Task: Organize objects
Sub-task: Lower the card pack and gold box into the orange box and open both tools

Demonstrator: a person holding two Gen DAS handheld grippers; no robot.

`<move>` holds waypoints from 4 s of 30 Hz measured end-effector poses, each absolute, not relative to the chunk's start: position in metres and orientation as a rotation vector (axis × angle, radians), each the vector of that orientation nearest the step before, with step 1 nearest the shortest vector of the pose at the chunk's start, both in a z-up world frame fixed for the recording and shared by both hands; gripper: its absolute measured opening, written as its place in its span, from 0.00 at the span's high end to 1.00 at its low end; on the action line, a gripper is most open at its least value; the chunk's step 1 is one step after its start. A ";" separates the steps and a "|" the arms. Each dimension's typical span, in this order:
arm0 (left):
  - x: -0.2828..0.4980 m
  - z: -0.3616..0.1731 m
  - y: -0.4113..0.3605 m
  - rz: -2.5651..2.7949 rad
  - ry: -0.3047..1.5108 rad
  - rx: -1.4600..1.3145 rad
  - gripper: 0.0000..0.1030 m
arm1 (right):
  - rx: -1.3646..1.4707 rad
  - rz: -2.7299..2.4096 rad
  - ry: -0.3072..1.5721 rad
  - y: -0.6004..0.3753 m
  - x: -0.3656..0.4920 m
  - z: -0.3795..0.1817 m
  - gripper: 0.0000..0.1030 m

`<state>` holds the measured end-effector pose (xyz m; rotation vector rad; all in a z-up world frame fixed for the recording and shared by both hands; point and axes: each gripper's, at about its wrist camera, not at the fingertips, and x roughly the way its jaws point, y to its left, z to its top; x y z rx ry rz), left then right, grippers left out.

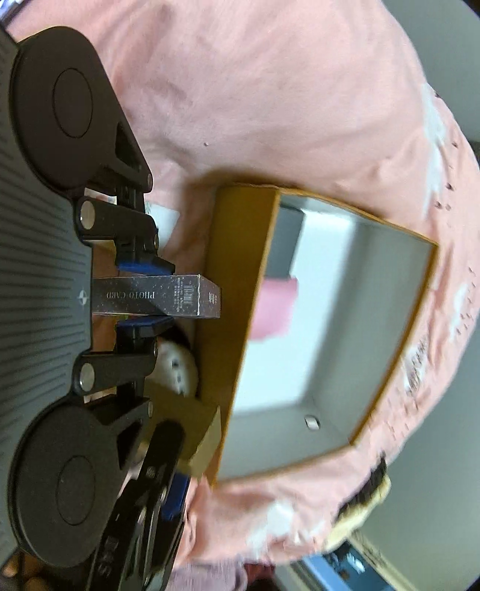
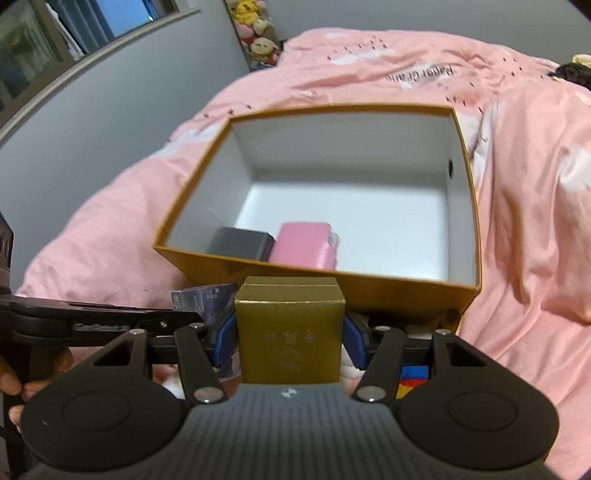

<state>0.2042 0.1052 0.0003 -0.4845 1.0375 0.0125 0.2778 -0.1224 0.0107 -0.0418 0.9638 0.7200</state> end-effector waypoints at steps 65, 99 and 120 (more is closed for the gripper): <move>0.347 0.037 0.173 0.113 0.871 0.010 0.59 | -0.045 0.769 1.089 0.022 0.451 -0.029 0.41; 0.315 0.007 0.209 0.089 0.825 -0.312 0.59 | -0.044 0.635 1.264 0.033 0.476 -0.050 0.60; 0.294 0.044 0.194 0.103 0.840 -0.307 0.58 | -0.170 0.728 1.145 0.027 0.433 -0.022 0.58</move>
